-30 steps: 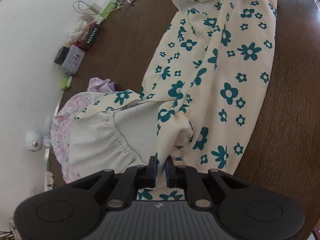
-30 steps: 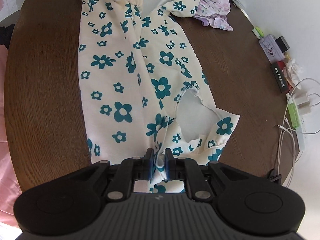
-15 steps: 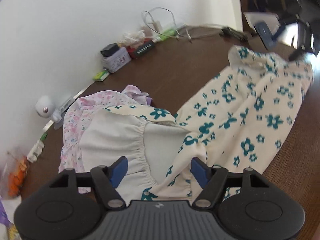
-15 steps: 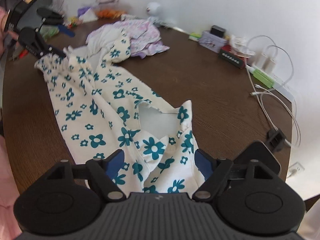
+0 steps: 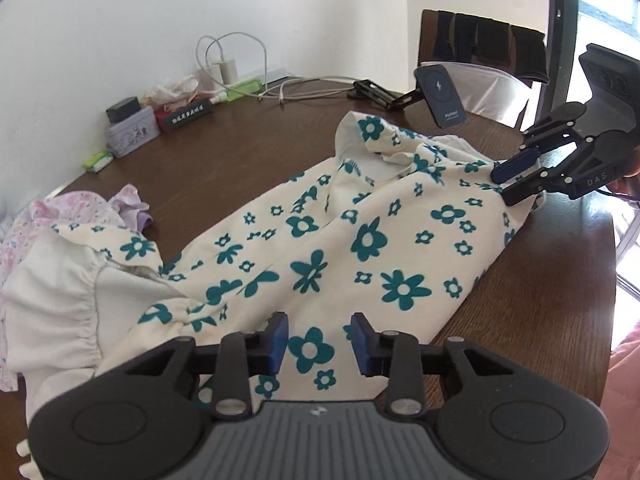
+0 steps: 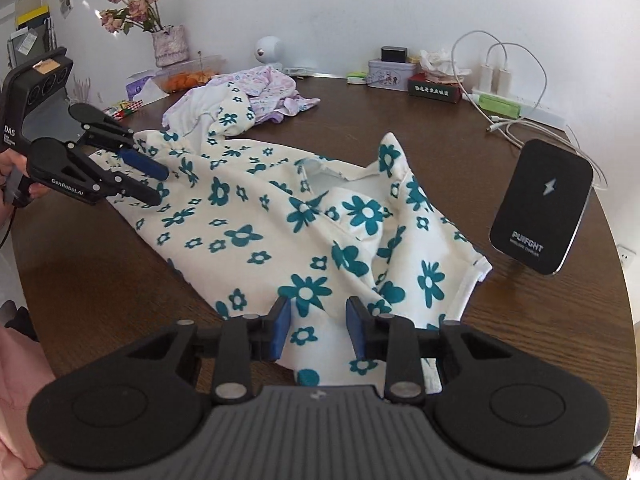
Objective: Fold clothes
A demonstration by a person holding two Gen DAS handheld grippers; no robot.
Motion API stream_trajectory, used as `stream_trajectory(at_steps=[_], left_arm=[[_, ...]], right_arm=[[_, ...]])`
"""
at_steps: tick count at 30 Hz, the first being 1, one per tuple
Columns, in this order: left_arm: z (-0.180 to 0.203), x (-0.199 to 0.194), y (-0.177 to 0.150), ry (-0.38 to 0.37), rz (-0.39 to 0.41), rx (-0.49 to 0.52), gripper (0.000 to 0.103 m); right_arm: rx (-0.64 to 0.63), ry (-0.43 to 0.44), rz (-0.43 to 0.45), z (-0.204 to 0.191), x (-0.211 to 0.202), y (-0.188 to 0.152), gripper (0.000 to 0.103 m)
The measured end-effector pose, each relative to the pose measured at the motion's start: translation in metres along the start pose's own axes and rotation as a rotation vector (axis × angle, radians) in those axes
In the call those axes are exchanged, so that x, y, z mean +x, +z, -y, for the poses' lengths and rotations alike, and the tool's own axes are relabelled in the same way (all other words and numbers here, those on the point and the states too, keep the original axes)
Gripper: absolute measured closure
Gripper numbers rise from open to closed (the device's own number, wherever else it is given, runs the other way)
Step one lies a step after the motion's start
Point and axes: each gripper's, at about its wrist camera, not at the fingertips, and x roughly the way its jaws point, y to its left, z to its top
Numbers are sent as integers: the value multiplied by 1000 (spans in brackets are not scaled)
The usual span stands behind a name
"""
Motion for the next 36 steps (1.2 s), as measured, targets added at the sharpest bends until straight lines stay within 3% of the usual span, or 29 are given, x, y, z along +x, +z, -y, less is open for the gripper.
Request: stream_trajectory(at_steps=[6, 9, 11, 15, 20, 22, 24, 26, 28, 30, 32, 36], left_arm=[[-23, -2, -12, -11, 26, -103, 68], [-26, -21, -18, 21, 60, -116, 60], [-29, -40, -27, 48, 88, -137, 50], [-38, -78, -57, 130, 119, -192, 49], [-65, -107, -96, 253, 109, -305, 49], [-77, -110, -107, 263, 102, -350, 51], [-88, -110, -116, 269, 92, -380, 61], [-95, -109, -122, 271, 93, -400, 61], [-101, -112, -126, 266, 103, -413, 56], [-104, -120, -130, 263, 130, -409, 43], [-110, -126, -133, 260, 138, -417, 37], [-130, -128, -139, 240, 106, -448, 34]], right_arm=[[24, -9, 16, 4, 1, -9, 69], [55, 8, 59, -1, -6, -2, 64], [71, 14, 100, -7, -11, 4, 56], [19, 35, 138, -38, -2, 26, 41], [-80, 113, 123, -88, 38, 68, 38], [-131, 162, 118, -112, 56, 87, 38], [-195, 194, 108, -139, 77, 105, 39], [-254, 201, 100, -166, 98, 120, 39], [-312, 197, 96, -192, 118, 135, 39], [-356, 185, 99, -211, 135, 148, 39], [-399, 186, 70, -224, 151, 161, 38], [-490, 195, -5, -248, 183, 184, 32]])
